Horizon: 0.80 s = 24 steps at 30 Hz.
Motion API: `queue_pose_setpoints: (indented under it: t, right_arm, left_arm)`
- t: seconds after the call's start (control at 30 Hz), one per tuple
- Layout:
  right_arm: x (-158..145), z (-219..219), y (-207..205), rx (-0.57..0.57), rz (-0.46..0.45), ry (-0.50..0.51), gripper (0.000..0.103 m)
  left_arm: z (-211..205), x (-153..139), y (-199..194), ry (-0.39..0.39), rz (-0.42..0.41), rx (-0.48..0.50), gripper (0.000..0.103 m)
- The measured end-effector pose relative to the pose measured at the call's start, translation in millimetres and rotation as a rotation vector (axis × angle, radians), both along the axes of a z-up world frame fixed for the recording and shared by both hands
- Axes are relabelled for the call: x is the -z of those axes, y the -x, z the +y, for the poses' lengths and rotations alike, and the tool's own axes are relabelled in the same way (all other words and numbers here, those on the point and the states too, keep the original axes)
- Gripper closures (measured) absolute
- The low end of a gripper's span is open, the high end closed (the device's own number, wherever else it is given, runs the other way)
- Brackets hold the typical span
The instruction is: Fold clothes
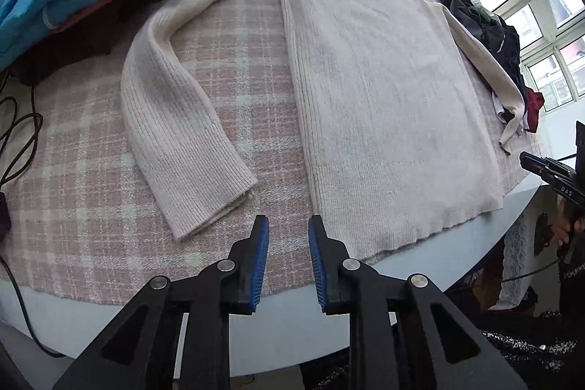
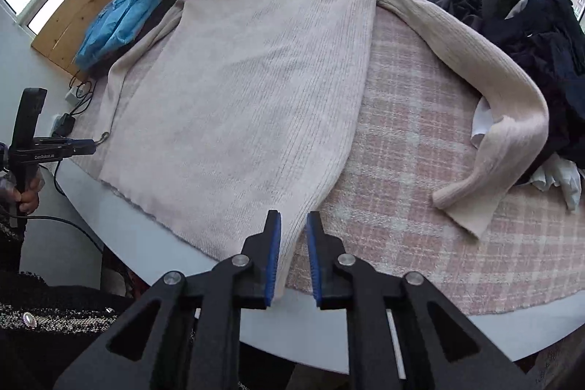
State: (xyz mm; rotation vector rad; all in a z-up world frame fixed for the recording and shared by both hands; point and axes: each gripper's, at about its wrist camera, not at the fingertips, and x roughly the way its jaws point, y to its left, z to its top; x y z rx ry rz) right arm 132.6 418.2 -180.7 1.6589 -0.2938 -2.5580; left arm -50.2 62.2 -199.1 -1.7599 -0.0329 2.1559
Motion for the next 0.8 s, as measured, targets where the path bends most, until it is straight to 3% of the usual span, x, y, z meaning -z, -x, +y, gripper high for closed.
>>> queue_pose_setpoints:
  t: [0.07, 0.17, 0.27, 0.47, 0.57, 0.6, 0.67, 0.8]
  right_arm:
    - [-19.0, 36.0, -9.4, 0.105, 0.052, -0.045, 0.054]
    - [-30.0, 89.5, -15.3, 0.251, 0.075, -0.106, 0.053]
    - [-8.2, 132.4, -7.9, 0.312, 0.039, -0.032, 0.053]
    - [55.3, 158.6, 19.7, 0.299, -0.049, 0.058, 0.053]
    - [71.8, 164.7, 31.7, 0.245, -0.051, 0.124, 0.053]
    - [72.3, 164.3, 33.5, 0.216, -0.036, 0.147, 0.061]
    - [66.7, 163.5, 34.4, 0.143, -0.009, 0.195, 0.098]
    - [18.8, 179.6, 26.2, 0.034, 0.074, 0.240, 0.099]
  left_arm:
    - [2.2, -13.8, 3.6, -0.021, 0.032, -0.006, 0.075]
    - [19.2, -24.5, 8.4, -0.055, 0.051, 0.006, 0.074]
    - [50.8, -27.3, 11.0, -0.097, 0.057, 0.021, 0.074]
    - [122.3, -39.0, 21.6, -0.126, 0.088, 0.044, 0.074]
    - [151.5, -46.1, 29.8, -0.123, 0.113, 0.041, 0.074]
    - [161.3, -48.5, 32.5, -0.122, 0.121, 0.041, 0.074]
    - [179.1, -50.5, 39.2, -0.128, 0.129, 0.040, 0.074]
    - [217.0, -51.2, 43.8, -0.127, 0.138, 0.057, 0.074]
